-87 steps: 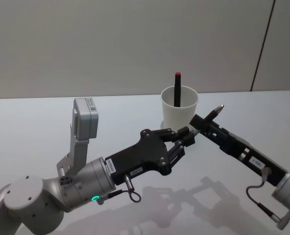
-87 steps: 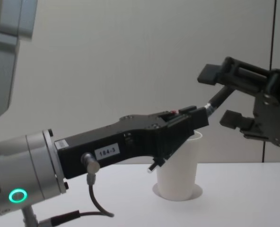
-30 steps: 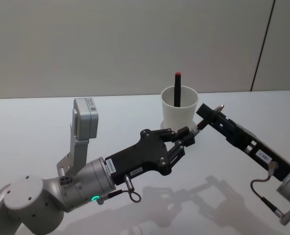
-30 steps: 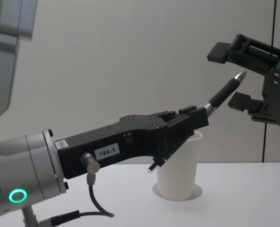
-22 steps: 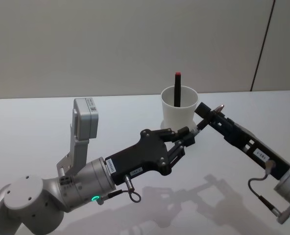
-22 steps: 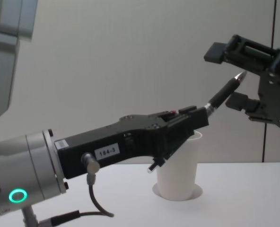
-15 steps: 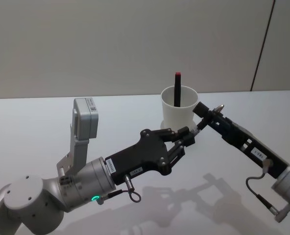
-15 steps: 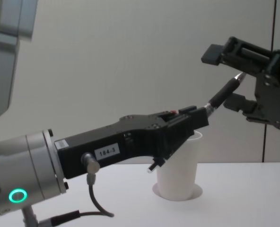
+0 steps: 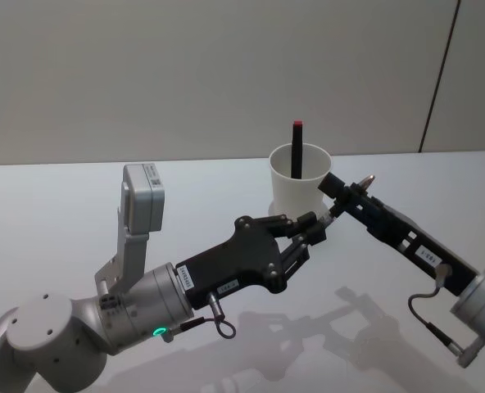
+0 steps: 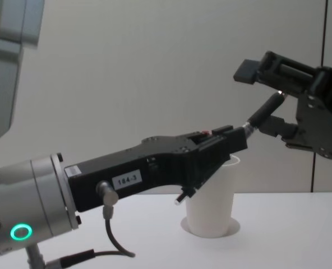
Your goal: Place the pen into the pen holder.
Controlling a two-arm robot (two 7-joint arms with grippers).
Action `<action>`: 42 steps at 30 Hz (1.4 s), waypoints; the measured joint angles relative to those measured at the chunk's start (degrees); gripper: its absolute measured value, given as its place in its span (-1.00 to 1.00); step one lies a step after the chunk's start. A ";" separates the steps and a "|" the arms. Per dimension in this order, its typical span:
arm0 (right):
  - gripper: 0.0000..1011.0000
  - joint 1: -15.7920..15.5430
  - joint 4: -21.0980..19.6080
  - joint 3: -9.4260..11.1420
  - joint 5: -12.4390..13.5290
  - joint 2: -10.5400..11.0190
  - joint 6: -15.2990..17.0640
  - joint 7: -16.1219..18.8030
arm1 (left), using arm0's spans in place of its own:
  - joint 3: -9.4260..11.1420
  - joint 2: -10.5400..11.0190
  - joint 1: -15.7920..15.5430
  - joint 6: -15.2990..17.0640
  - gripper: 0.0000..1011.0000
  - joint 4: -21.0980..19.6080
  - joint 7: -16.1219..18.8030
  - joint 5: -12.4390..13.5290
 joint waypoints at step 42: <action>-0.76 1.01 1.26 -0.22 0.30 0.16 0.60 1.26 | 0.00 0.00 0.00 0.00 -0.74 0.00 -0.02 0.01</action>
